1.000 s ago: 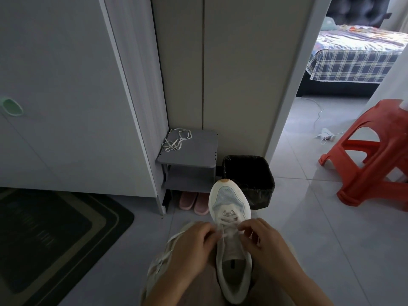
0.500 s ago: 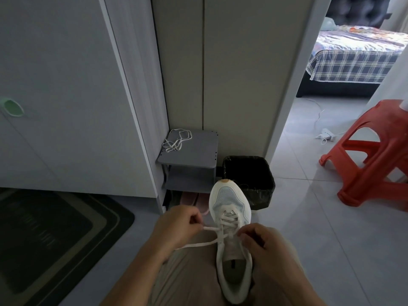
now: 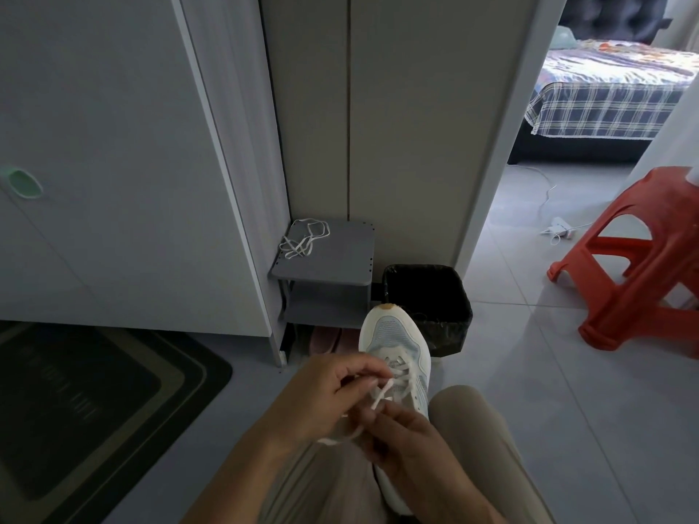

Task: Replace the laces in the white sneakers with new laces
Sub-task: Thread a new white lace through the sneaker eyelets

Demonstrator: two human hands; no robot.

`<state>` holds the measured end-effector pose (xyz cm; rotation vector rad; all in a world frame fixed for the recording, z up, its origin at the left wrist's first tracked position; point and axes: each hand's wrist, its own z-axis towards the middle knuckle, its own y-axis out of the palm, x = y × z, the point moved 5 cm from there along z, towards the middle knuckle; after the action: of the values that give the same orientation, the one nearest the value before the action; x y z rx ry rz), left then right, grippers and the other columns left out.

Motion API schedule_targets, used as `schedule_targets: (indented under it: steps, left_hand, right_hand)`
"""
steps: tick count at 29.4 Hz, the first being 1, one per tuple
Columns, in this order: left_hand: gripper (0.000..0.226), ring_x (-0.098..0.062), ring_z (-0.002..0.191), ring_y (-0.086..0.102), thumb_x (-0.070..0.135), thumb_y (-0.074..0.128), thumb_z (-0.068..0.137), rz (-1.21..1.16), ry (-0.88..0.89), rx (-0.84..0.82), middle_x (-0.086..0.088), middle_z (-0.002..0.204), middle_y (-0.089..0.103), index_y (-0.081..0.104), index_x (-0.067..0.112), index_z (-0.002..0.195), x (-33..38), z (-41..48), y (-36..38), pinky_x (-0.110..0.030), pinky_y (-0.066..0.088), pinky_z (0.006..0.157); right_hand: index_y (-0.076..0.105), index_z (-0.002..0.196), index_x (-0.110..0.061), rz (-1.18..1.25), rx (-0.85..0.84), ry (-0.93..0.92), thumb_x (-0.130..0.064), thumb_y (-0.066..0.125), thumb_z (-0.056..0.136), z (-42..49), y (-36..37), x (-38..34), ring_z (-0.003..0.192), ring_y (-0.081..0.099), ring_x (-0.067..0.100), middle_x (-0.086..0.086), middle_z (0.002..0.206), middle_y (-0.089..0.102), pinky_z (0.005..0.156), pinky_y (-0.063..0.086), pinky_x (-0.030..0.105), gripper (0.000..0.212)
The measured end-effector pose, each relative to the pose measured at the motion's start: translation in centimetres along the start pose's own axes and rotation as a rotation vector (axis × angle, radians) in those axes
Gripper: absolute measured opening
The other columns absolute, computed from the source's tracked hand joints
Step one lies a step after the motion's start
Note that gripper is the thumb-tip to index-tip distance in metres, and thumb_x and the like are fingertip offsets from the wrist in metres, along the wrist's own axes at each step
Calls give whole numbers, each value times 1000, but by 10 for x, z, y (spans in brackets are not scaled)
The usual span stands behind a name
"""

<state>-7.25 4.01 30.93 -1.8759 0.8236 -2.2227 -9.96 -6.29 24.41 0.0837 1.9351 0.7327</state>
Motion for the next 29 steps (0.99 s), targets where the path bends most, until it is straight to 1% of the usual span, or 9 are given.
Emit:
schedule_targets:
  steps: [6, 9, 11, 13, 15, 19, 24, 26, 29]
  left_hand:
    - [27, 10, 105, 50, 16, 58, 90, 111, 68, -256, 15, 118, 56, 63, 23, 116, -19, 23, 21, -10, 42, 84]
    - [19, 14, 84, 57, 16, 62, 87, 106, -46, -268, 9, 100, 67, 70, 16, 104, -29, 33, 26, -5, 41, 74]
    - [15, 9, 80, 61, 17, 65, 85, 32, -131, -254, 4, 91, 71, 72, 14, 98, -35, 37, 22, -5, 43, 75]
    - [15, 10, 79, 61, 17, 65, 85, 14, -173, -279, 10, 84, 70, 72, 13, 97, -40, 40, 18, -5, 43, 76]
    - [14, 8, 77, 59, 18, 64, 85, 8, -216, -327, 8, 84, 68, 72, 12, 95, -43, 40, 16, -8, 44, 75]
    - [14, 7, 54, 49, 25, 61, 88, -12, -307, -346, 6, 69, 62, 71, 16, 84, -46, 40, 16, -8, 38, 59]
    - [14, 0, 58, 50, 33, 61, 86, -67, -273, -378, 11, 57, 60, 71, 24, 82, -32, 40, 23, -15, 39, 68]
    - [12, 3, 51, 48, 25, 62, 86, -142, -241, -345, 10, 54, 59, 70, 19, 78, -23, 42, 21, -7, 37, 60]
    - [15, -5, 43, 34, 21, 62, 86, -239, -257, -268, 6, 54, 58, 71, 19, 74, -24, 40, 9, -11, 29, 45]
  right_hand:
    - [63, 62, -6, 122, 3, 12, -18, 75, 64, -21, -3, -38, 44, 36, 11, 5, 51, 42, 44, 35, 19, 17]
    - [63, 64, -3, -6, 92, 29, -16, 77, 71, -29, -22, -59, 43, 38, 10, 3, 48, 44, 47, 38, 19, 19]
    - [63, 67, -6, -381, 197, 74, -9, 67, 79, -32, -42, -70, 41, 43, 6, 0, 49, 50, 46, 38, 15, 12]
    - [62, 75, -18, -973, 314, 64, -10, 64, 83, -34, -67, -84, 41, 49, 0, -5, 54, 58, 47, 40, 11, 11]
    - [55, 80, -28, -1284, 395, 4, -18, 65, 84, -38, -86, -95, 42, 50, -2, -3, 54, 61, 48, 41, 13, 14]
    - [61, 79, -26, -1296, 399, -104, -21, 64, 85, -45, -102, -111, 52, 55, 15, -11, 59, 66, 54, 44, 18, 9]
    - [65, 81, -27, -1325, 314, -102, -20, 60, 87, -42, -106, -117, 62, 59, -2, -16, 67, 66, 60, 44, 8, 10]
    - [67, 81, -23, -1251, 308, -104, -19, 59, 88, -39, -103, -118, 54, 55, -2, -8, 60, 64, 56, 42, 9, 11]
    - [62, 89, -26, -1276, 221, -56, -19, 65, 84, -32, -99, -111, 50, 49, 1, -12, 54, 57, 54, 41, 14, 8]
